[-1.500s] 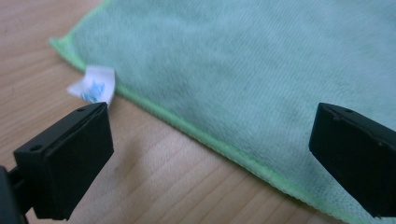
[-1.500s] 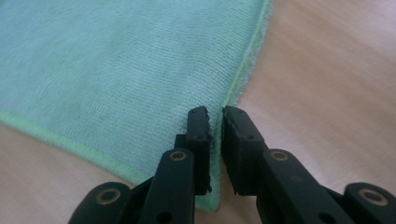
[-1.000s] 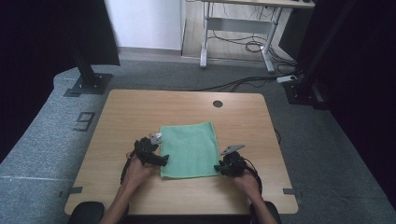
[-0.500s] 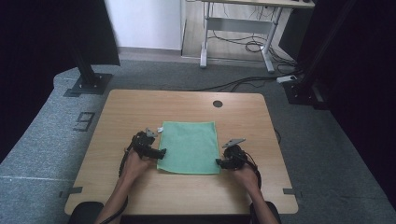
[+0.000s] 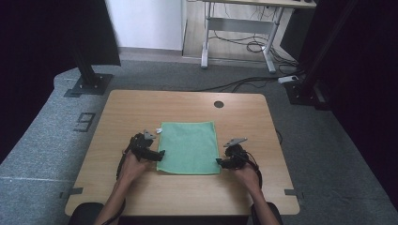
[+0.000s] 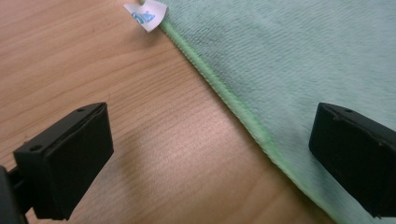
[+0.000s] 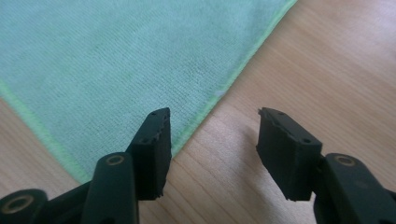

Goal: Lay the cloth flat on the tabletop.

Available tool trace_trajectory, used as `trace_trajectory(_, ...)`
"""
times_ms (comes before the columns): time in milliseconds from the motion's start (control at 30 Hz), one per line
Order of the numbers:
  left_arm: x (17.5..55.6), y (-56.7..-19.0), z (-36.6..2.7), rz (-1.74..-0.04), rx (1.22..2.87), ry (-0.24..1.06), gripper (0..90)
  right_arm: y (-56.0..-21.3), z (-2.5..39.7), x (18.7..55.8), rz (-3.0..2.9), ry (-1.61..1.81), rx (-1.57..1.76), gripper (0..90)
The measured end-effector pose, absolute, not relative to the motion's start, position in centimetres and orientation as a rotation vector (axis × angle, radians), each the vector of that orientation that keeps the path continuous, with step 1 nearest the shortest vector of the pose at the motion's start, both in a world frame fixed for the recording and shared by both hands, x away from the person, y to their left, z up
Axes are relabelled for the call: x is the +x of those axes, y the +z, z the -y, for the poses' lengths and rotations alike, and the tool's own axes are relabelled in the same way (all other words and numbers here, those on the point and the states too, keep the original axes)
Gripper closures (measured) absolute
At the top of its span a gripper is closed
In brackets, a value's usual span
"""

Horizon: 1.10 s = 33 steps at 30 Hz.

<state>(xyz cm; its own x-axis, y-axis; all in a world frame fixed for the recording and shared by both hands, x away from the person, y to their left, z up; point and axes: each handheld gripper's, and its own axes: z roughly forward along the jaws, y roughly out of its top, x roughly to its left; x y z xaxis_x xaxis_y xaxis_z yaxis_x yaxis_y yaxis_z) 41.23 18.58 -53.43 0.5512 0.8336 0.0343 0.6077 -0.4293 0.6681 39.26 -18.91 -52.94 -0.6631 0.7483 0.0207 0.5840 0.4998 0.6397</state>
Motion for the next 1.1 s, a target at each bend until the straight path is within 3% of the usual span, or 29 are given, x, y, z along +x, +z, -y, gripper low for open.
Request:
trace_trajectory(300,37.9,-51.7,-21.0,-1.077,2.206,0.472,0.0,-51.9,21.0,38.3,-2.452,0.933,1.125,27.0)
trace_trajectory(400,36.5,-52.0,-22.2,-1.080,2.201,0.449,0.0,-52.2,22.3,37.6,-2.426,0.921,1.178,16.5)
trace_trajectory(567,35.6,-52.6,-23.4,-1.100,2.204,0.452,0.0,-52.7,23.4,36.8,-2.380,0.917,1.225,13.6)
trace_trajectory(833,34.9,-54.2,-24.7,-1.142,2.199,0.430,0.0,-54.5,24.3,36.3,-2.361,0.905,1.271,0.6)
trace_trajectory(1100,35.0,-54.8,-24.8,-1.138,2.186,0.423,0.0,-55.6,24.8,36.2,-2.349,0.968,1.189,0.0)
